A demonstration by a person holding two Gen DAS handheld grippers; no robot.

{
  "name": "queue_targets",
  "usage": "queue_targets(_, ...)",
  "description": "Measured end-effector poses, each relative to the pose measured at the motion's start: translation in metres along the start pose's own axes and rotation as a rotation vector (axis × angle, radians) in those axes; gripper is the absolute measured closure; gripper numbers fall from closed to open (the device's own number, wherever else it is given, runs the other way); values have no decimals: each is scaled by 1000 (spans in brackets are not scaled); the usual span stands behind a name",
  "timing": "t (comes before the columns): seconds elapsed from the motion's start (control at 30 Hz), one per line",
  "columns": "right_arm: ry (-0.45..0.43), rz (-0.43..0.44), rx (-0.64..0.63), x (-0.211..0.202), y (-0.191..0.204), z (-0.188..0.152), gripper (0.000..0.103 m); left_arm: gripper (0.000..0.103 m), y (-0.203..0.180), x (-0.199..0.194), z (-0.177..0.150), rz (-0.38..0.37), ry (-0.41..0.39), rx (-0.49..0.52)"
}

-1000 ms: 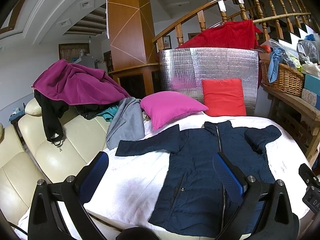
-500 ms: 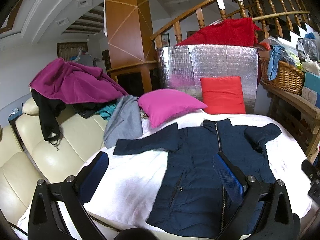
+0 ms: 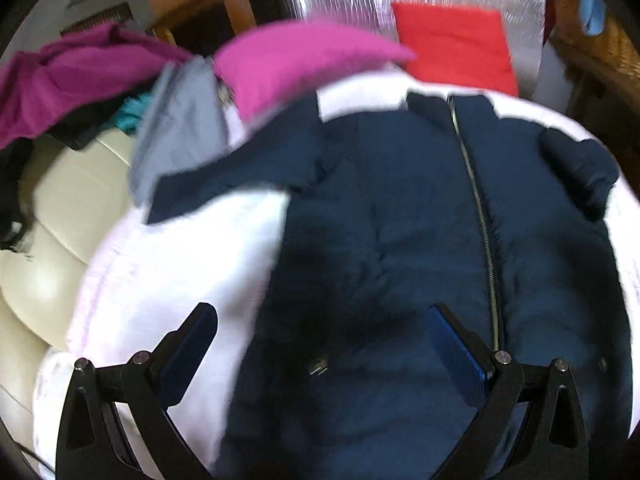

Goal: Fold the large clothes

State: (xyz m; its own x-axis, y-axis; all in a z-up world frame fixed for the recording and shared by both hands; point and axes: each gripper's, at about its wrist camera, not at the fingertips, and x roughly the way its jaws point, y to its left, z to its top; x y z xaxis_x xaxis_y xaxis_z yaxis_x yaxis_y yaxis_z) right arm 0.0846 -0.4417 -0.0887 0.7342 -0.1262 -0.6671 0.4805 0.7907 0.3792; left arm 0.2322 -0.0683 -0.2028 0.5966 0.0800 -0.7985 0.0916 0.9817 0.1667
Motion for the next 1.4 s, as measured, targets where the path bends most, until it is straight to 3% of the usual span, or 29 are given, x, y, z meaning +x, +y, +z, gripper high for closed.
queue_targets(0.17, 50, 82, 178, 93, -62, 53, 0, 0, -31, 67, 23, 7, 76, -16)
queue_targets(0.3, 100, 106, 315, 175, -106, 91, 12, 0, -49, 99, 31, 2, 110, 8)
queue_targets(0.47, 128, 105, 499, 251, -150, 115, 23, 0, -55, 115, 25, -26, 149, 34)
queue_targets(0.6, 136, 127, 631, 301, -175, 124, 42, 0, -49, 120, 21, -74, 156, -17)
queue_targets(0.73, 120, 123, 630, 318, -170, 129, 81, 0, -47, 119, 16, -79, 150, -37)
queue_targets(0.87, 56, 128, 489, 297, -132, 141, 83, 0, -43, 122, 22, -100, 192, -23)
queue_targets(0.97, 15, 178, 361, 268, -84, 143, 83, 0, -36, 120, 27, -121, 218, -29)
queue_targets(1.17, 40, 309, 117, 221, 42, 108, 83, 0, -2, 81, 41, -24, 22, -142)
queue_targets(1.3, 110, 319, 21, 227, 112, 60, 80, 0, 29, 72, 44, 55, -55, -217)
queue_targets(1.37, 170, 312, 17, 242, 132, 33, 72, 0, 38, 79, 42, 80, -69, -237)
queue_targets(1.4, 213, 317, 20, 252, 139, 19, 62, 0, 42, 79, 41, 81, -69, -247)
